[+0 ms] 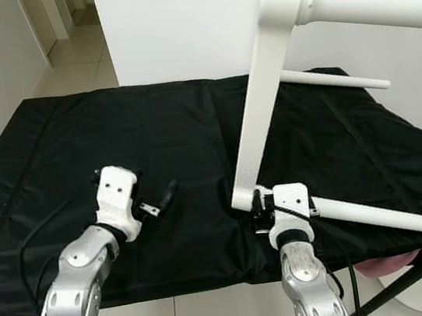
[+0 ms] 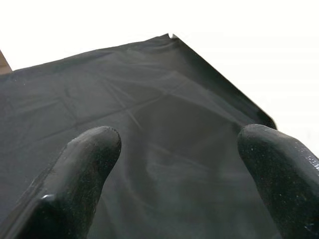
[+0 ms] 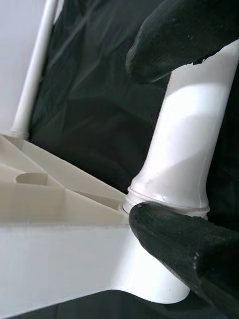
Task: Building children table
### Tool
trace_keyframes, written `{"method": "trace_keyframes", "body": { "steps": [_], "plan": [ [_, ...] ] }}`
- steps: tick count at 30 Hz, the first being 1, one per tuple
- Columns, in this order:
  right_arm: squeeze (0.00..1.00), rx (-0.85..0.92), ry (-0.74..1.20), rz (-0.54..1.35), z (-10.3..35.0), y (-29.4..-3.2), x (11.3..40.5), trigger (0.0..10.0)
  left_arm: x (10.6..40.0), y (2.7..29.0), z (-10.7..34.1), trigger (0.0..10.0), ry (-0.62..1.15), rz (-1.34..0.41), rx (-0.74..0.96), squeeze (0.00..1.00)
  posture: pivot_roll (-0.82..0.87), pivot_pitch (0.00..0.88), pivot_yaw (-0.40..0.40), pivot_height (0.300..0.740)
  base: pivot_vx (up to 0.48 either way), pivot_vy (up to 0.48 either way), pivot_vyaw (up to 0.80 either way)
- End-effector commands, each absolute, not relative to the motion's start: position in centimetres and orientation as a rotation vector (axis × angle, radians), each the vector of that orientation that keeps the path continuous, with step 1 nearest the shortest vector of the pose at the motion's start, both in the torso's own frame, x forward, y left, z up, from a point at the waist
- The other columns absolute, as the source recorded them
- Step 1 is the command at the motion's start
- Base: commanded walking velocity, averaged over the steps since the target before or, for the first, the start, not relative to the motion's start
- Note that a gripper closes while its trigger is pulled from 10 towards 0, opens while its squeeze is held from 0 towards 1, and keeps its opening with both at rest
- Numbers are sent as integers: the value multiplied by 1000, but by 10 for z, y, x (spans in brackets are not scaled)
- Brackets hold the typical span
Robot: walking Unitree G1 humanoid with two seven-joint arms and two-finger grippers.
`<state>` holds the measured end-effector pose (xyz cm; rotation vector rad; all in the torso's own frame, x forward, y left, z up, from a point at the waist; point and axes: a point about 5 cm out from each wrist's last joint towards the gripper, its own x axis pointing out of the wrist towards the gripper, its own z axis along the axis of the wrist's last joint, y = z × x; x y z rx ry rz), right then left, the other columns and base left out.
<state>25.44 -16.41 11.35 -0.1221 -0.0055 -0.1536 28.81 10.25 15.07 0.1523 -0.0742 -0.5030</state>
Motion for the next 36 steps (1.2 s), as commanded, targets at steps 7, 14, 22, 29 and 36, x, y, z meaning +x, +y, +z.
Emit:
{"method": "trace_keyframes", "body": {
  "steps": [7, 14, 22, 29, 36],
  "plan": [
    [0, -146, -8, -90, 104, -154, 251, 10000, 289, 102, 145, 10000, -66, -393, 130, 0, -36, 0, -18, 740, 0, 0, 0],
    [0, -102, -94, -63, 109, -152, 237, 10000, 279, 101, 148, 10000, -112, -482, 92, 0, -29, 0, -26, 740, 0, 0, 0],
    [0, -103, -135, -66, 111, -159, 229, 10000, 268, 106, 156, 10000, -204, -499, 87, 0, -25, 0, -32, 740, 0, 0, 0],
    [0, -108, -164, -179, 115, -172, 235, 10000, 273, 109, 161, 10000, -227, -461, 96, 0, -24, 0, -43, 740, 0, 0, 0],
    [1000, -115, -168, -187, 110, -172, 232, 10000, 269, 109, 161, 10000, -229, -452, 41, 0, -29, 0, -35, 740, 0, 0, 0]
  ]
}}
